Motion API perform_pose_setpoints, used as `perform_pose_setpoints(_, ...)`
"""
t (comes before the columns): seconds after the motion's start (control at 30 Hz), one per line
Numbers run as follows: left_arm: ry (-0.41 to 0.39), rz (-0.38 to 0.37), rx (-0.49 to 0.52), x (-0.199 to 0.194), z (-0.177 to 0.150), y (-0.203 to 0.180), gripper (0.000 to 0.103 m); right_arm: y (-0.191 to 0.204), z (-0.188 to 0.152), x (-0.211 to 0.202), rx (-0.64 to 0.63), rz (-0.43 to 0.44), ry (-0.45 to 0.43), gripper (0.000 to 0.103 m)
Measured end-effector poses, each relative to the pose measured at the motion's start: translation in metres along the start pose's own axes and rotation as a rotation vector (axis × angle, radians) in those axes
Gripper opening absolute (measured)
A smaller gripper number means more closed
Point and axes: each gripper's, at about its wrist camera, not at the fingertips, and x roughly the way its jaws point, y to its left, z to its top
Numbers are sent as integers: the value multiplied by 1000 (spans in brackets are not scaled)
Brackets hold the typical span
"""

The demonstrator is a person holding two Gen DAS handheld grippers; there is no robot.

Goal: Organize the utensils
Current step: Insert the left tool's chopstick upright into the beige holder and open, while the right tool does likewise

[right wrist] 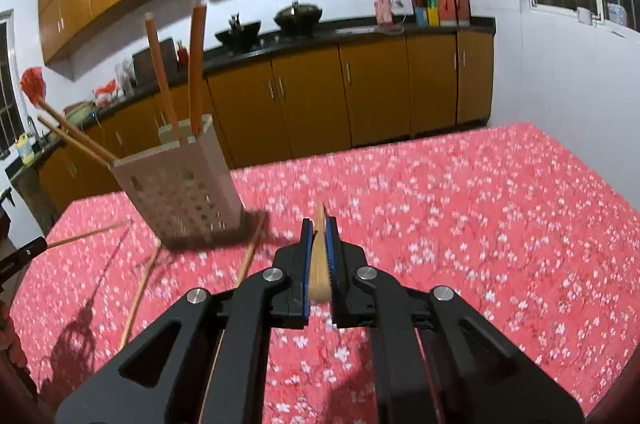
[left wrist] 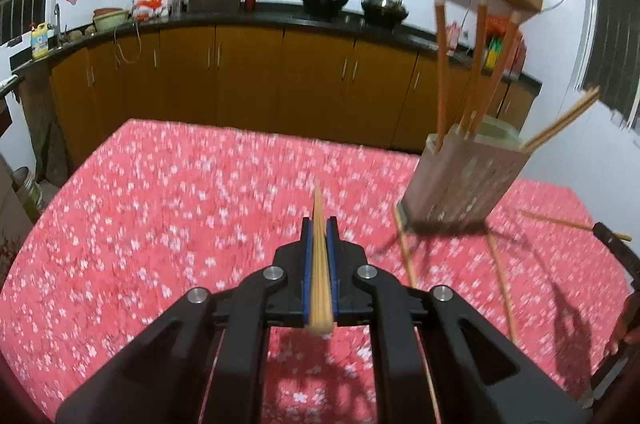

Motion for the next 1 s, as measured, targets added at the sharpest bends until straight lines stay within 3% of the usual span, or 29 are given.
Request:
perform_pose_setpoints(0.37, -108, -47, -9, -28, 24, -9, 8, 8, 15, -13, -14, 19, -77, 7)
perform_pose_setpoints(0.7, -131, -64, 0, -35, 29, -13, 8, 14, 20, -15, -19, 36, -97, 7)
perform_pose_setpoints(1.0, -144, -95, -3, -40, 32, -14, 8, 14, 29, -25, 0, 104, -124, 7)
